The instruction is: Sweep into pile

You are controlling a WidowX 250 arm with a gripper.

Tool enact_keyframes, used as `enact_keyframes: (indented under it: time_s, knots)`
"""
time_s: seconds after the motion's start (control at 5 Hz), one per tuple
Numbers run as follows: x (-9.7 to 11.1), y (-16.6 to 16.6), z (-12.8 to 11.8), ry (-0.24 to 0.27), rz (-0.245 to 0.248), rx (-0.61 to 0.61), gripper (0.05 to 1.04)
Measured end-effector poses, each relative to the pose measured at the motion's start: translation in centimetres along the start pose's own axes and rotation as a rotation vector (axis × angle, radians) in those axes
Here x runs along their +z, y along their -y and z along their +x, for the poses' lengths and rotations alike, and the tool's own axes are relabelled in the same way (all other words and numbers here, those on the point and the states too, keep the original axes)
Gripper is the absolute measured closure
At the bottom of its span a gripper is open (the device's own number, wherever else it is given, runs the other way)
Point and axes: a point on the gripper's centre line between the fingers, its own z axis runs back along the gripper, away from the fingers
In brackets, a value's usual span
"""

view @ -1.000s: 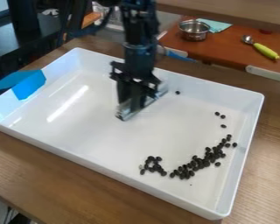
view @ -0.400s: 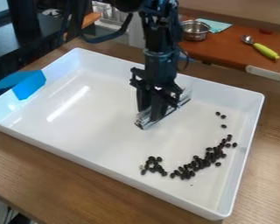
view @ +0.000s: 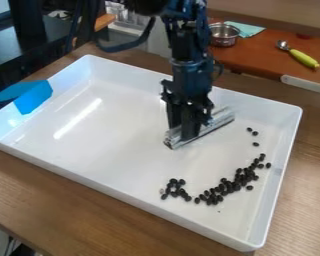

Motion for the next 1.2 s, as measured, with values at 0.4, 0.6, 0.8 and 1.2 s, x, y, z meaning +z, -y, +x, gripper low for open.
enact_keyframes:
  time_s: [0.4,0.6,0.8,1.2]
  knots:
    - [-0.5,4.2,-0.7,-0.006,-0.08,-0.18,0.722]
    - [-0.5,4.7,-1.4,-0.019,-0.101,-0.216,0.722]
    - [-0.3,4.4,-2.9,-0.029,-0.109,-0.202,0.722]
    - [4.2,-1.1,-7.1,0.029,0.092,-0.018,0.722]
